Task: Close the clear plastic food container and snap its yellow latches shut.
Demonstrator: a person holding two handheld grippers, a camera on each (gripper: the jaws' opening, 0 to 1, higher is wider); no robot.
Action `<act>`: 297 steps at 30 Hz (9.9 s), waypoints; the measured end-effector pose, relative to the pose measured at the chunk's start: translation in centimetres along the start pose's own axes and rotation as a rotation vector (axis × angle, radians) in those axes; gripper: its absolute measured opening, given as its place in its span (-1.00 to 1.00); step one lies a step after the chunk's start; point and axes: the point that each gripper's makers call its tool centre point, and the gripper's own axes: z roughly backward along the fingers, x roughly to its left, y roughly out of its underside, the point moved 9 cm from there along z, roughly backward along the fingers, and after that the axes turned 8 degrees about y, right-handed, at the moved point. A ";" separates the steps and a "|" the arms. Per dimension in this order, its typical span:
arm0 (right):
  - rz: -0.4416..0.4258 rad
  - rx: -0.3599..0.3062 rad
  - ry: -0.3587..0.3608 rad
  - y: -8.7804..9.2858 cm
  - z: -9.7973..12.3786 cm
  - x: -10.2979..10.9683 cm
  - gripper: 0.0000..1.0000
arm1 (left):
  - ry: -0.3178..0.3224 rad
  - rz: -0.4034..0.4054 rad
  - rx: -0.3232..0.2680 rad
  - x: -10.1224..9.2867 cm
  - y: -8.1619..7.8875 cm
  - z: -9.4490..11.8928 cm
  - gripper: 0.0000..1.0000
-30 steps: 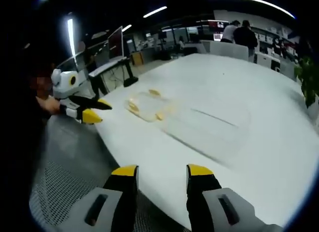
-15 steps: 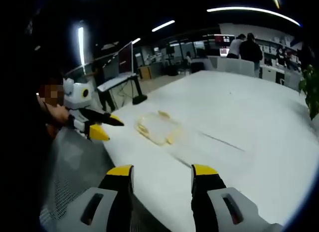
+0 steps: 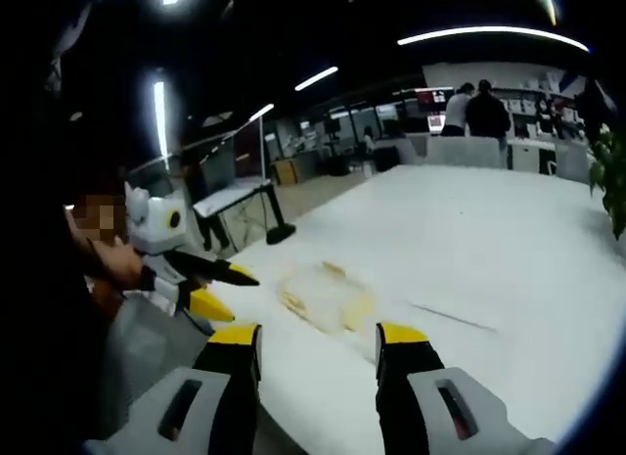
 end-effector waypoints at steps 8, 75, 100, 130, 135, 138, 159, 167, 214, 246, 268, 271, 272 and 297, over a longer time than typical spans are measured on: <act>0.014 -0.027 -0.016 -1.7 -1.4 0.6 -0.08 | -0.012 -0.006 -0.011 1.3 -0.5 0.4 0.09; 0.236 0.182 -0.063 -1.5 -11.7 -0.7 -0.01 | 0.080 -0.256 0.267 13.7 -1.5 1.4 0.02; 0.349 0.295 -0.112 -1.5 -14.0 -1.8 0.03 | 0.147 -0.412 0.469 16.6 -1.7 -0.4 0.00; 0.544 0.524 -0.192 -0.4 -16.7 -2.2 0.04 | 0.242 -0.570 0.688 18.5 -1.3 -1.5 0.02; 0.586 0.544 -0.216 -0.2 -17.3 -2.5 -0.01 | 0.270 -0.608 0.709 18.3 -1.2 -1.7 0.02; 0.584 0.558 -0.212 -0.2 -17.8 -2.7 0.01 | 0.279 -0.642 0.731 18.3 -1.1 -1.7 0.02; 0.800 0.734 -0.295 1.2 -19.5 -2.1 0.03 | 0.341 -0.716 0.793 18.5 -1.0 -2.8 -0.01; 0.838 0.779 -0.305 1.7 -19.9 -2.7 -0.15 | 0.354 -0.701 0.799 18.5 -1.1 -3.3 -0.06; 0.853 0.851 -0.325 1.5 -20.8 -2.5 -0.18 | 0.347 -0.698 0.867 17.7 -1.6 -4.5 -0.21; 0.791 0.763 -0.366 0.4 -20.2 -3.3 -0.22 | 0.334 -0.666 0.866 17.8 -2.8 -3.9 -0.25; 0.774 0.704 -0.390 -3.0 -18.7 -2.3 -0.23 | 0.355 -0.658 0.847 17.0 -6.2 -1.5 -0.25; 0.776 0.697 -0.389 -3.6 -18.3 -2.5 -0.23 | 0.358 -0.660 0.842 16.8 -6.8 -1.5 -0.25; 0.775 0.691 -0.387 -3.9 -18.2 -2.7 -0.23 | 0.355 -0.663 0.840 16.8 -7.1 -1.6 -0.25; 0.801 0.706 -0.379 -4.4 -15.0 -5.7 -0.22 | 0.363 -0.656 0.818 13.7 -8.6 -4.5 -0.25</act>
